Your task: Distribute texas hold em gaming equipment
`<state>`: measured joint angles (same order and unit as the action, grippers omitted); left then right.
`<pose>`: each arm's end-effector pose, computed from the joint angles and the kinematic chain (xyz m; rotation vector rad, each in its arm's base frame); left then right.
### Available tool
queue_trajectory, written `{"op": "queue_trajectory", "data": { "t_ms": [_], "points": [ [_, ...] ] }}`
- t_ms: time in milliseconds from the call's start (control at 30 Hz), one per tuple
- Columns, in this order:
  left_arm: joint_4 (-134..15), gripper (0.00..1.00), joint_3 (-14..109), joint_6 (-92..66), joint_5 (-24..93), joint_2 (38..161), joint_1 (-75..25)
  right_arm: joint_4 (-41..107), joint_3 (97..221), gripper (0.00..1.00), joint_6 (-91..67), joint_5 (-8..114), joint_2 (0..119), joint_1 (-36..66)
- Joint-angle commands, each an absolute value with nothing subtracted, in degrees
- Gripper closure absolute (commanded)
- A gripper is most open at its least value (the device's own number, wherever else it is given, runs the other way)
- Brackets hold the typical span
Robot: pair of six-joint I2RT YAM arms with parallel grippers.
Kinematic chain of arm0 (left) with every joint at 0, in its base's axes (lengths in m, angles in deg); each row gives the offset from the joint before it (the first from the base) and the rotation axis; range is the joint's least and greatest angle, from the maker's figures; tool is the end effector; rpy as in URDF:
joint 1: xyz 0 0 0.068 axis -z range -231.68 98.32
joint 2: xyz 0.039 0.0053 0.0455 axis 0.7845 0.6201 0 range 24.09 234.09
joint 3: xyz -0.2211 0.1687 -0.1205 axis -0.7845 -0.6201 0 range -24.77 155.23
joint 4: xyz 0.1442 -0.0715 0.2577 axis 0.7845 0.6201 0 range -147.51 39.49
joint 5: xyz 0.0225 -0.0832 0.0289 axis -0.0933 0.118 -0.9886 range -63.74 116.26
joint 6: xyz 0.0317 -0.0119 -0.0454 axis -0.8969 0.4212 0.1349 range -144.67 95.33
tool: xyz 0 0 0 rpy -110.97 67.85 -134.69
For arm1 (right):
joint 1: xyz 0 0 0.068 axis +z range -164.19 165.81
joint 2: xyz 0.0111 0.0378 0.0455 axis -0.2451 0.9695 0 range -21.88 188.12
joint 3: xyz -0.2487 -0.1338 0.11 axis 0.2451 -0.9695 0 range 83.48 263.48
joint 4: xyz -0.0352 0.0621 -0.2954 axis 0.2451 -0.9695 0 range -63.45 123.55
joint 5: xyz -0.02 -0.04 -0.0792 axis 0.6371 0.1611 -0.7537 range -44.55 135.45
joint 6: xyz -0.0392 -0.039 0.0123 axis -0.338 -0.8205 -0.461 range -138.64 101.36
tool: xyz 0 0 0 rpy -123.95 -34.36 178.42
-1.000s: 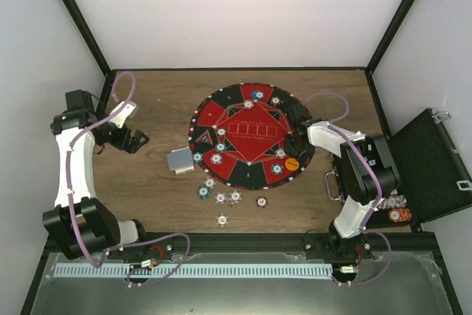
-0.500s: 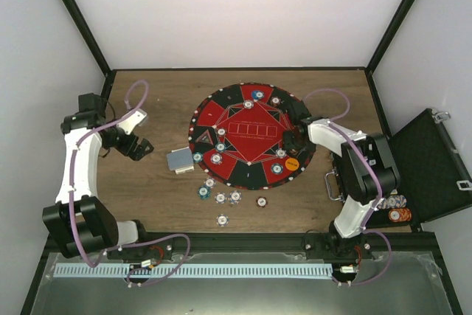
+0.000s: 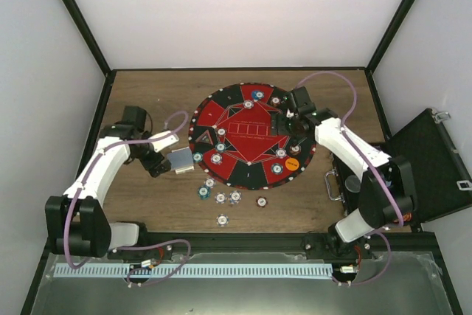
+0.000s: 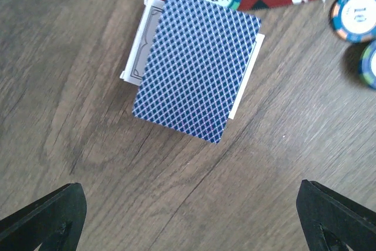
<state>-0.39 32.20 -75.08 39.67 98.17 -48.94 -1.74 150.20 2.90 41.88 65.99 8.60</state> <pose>0.2634 -0.0219 0.2611 1.2901 2.4776 -0.1438 0.3363 0.1387 0.2652 -0.0036 2.5680 0.2180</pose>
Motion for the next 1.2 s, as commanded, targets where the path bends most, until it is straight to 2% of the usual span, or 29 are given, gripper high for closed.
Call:
{"op": "queue_trajectory", "data": {
  "t_ms": [0,333,700,1167],
  "points": [
    [-5.9,0.00,29.9,-80.4,33.0,98.7,-45.8,-2.9,150.3,0.06,2.8,47.0,62.9,10.7],
    [-13.3,0.00,24.4,-87.0,31.9,100.2,-43.4,-2.3,147.8,0.03,2.9,52.9,58.2,12.0],
    [-18.0,0.00,22.5,-90.7,36.1,102.9,-43.3,-2.8,147.7,0.02,2.4,55.1,56.4,12.3],
    [-21.3,0.00,21.5,-93.2,34.0,107.0,-42.9,-3.7,148.3,0.03,2.0,56.8,55.1,12.4]
  ]
}}
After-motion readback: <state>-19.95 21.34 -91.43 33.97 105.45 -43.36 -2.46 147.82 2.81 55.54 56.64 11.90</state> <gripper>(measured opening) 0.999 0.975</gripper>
